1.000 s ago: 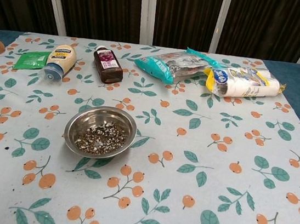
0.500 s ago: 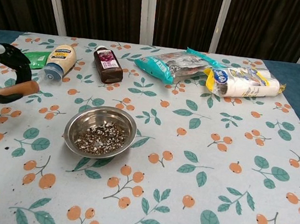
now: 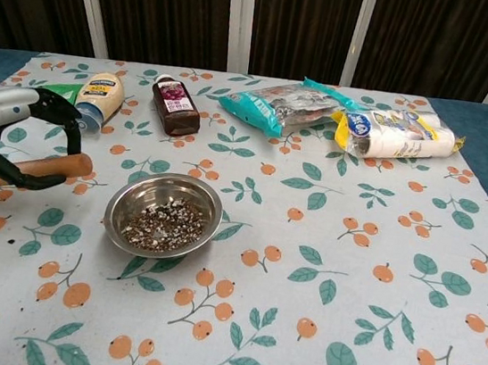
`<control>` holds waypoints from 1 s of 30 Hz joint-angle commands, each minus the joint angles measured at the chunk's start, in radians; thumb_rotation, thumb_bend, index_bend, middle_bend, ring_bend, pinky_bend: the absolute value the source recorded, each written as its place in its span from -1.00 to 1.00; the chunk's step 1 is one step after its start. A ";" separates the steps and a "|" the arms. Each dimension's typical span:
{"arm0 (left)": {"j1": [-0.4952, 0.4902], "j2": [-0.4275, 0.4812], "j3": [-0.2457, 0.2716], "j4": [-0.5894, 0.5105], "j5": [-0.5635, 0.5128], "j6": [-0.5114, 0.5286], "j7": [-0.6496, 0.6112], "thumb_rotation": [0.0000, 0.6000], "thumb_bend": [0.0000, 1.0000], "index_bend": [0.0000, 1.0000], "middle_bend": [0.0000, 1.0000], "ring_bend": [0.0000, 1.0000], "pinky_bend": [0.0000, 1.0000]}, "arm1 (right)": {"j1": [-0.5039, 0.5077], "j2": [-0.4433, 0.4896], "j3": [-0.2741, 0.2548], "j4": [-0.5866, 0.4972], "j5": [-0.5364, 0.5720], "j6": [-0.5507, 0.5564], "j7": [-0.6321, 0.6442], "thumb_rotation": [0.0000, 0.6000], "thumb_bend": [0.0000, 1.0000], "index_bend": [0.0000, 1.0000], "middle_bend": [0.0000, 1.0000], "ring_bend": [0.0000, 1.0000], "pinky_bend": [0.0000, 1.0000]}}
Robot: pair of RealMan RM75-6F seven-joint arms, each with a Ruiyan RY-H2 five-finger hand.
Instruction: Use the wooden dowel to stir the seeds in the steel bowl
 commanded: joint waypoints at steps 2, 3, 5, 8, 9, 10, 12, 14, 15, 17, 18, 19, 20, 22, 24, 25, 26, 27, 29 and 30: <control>0.003 0.008 -0.003 -0.010 0.000 0.009 -0.009 1.00 -0.20 -0.12 -0.34 -0.75 -1.00 | 0.000 0.000 0.000 -0.001 0.000 0.001 -0.001 1.00 -0.26 -1.00 -1.00 -1.00 -1.00; 0.003 0.010 -0.004 -0.012 0.000 0.010 -0.010 1.00 -0.20 -0.13 -0.34 -0.75 -1.00 | -0.001 0.000 0.000 -0.001 0.000 0.001 -0.001 1.00 -0.26 -1.00 -1.00 -1.00 -1.00; 0.004 0.013 -0.005 -0.016 -0.001 0.012 -0.012 1.00 -0.20 -0.13 -0.35 -0.75 -1.00 | -0.001 -0.001 0.000 -0.001 0.000 0.001 -0.002 1.00 -0.26 -1.00 -1.00 -1.00 -1.00; 0.005 0.018 -0.005 -0.020 0.000 0.016 -0.016 1.00 -0.20 -0.13 -0.35 -0.75 -1.00 | -0.001 -0.001 0.000 -0.001 0.001 0.001 -0.002 1.00 -0.26 -1.00 -1.00 -1.00 -1.00; 0.006 0.021 -0.005 -0.022 0.000 0.018 -0.016 1.00 -0.20 -0.14 -0.35 -0.75 -1.00 | -0.001 -0.001 0.000 -0.001 0.001 0.000 -0.002 1.00 -0.26 -1.00 -1.00 -1.00 -1.00; 0.006 0.023 -0.006 -0.023 0.001 0.020 -0.017 1.00 -0.20 -0.14 -0.35 -0.75 -1.00 | -0.001 -0.001 0.000 -0.001 0.002 0.000 -0.002 1.00 -0.26 -1.00 -1.00 -1.00 -1.00; 0.010 0.032 -0.011 -0.035 -0.001 0.031 -0.022 1.00 -0.20 -0.15 -0.35 -0.75 -1.00 | -0.001 0.000 0.001 -0.002 0.004 0.000 -0.003 1.00 -0.26 -1.00 -1.00 -1.00 -1.00; 0.016 0.043 -0.015 -0.051 -0.003 0.044 -0.023 1.00 -0.20 -0.16 -0.37 -0.78 -1.00 | -0.001 0.000 0.001 -0.002 0.005 0.000 -0.002 1.00 -0.26 -1.00 -1.00 -1.00 -1.00; 0.021 0.052 -0.018 -0.062 -0.004 0.055 -0.022 1.00 -0.22 -0.16 -0.38 -0.79 -1.00 | -0.002 0.001 0.002 -0.002 0.006 0.000 -0.001 1.00 -0.26 -1.00 -1.00 -1.00 -1.00; 0.042 0.078 -0.028 -0.100 -0.010 0.096 -0.011 1.00 -0.31 -0.21 -0.44 -0.84 -1.00 | -0.002 0.002 0.003 -0.001 0.007 0.002 0.002 1.00 -0.26 -1.00 -1.00 -1.00 -1.00; 0.053 0.099 -0.027 -0.128 -0.014 0.108 -0.001 1.00 -0.37 -0.24 -0.48 -0.87 -1.00 | -0.003 0.002 0.004 0.000 0.007 0.003 0.003 1.00 -0.26 -1.00 -1.00 -1.00 -1.00; 0.064 0.125 -0.023 -0.160 -0.018 0.115 0.013 1.00 -0.47 -0.31 -0.55 -0.93 -1.00 | -0.003 0.002 0.003 0.000 0.006 0.003 0.004 1.00 -0.26 -1.00 -1.00 -1.00 -1.00; 0.085 0.164 -0.019 -0.203 -0.023 0.139 0.039 1.00 -0.56 -0.38 -0.62 -0.97 -1.00 | -0.002 0.001 0.003 0.002 0.006 0.002 0.003 1.00 -0.26 -1.00 -1.00 -1.00 -1.00; 0.119 0.227 -0.007 -0.280 -0.028 0.172 0.080 1.00 -0.69 -0.52 -0.76 -1.00 -1.00 | -0.002 0.001 0.001 0.003 0.003 0.002 0.002 1.00 -0.26 -1.00 -1.00 -1.00 -1.00; 0.162 0.279 0.000 -0.349 -0.047 0.217 0.123 1.00 -0.73 -0.64 -0.88 -1.00 -1.00 | -0.003 0.000 0.001 0.005 -0.002 0.007 -0.002 1.00 -0.26 -1.00 -1.00 -1.00 -1.00; 0.184 0.301 0.005 -0.379 -0.057 0.238 0.143 1.00 -0.74 -0.68 -0.93 -1.00 -1.00 | -0.003 -0.001 0.001 0.006 -0.005 0.010 -0.004 1.00 -0.26 -1.00 -1.00 -1.00 -1.00; 0.205 0.322 0.010 -0.403 -0.068 0.258 0.162 1.00 -0.74 -0.74 -0.97 -1.00 -1.00 | -0.004 -0.001 0.001 0.007 -0.007 0.013 -0.005 1.00 -0.26 -1.00 -1.00 -1.00 -1.00; 0.226 0.341 0.016 -0.424 -0.082 0.274 0.184 1.00 -0.74 -0.78 -0.99 -1.00 -1.00 | -0.004 -0.002 0.001 0.007 -0.009 0.015 -0.007 1.00 -0.26 -1.00 -1.00 -1.00 -1.00; 0.275 0.385 0.038 -0.451 -0.114 0.307 0.239 1.00 -0.74 -0.87 -1.00 -1.00 -1.00 | -0.003 -0.004 0.001 0.009 -0.014 0.019 -0.013 1.00 -0.26 -1.00 -1.00 -1.00 -1.00; 0.293 0.398 0.045 -0.461 -0.118 0.322 0.256 1.00 -0.74 -0.90 -1.00 -1.00 -1.00 | -0.003 -0.006 0.001 0.010 -0.016 0.021 -0.016 1.00 -0.26 -1.00 -1.00 -1.00 -1.00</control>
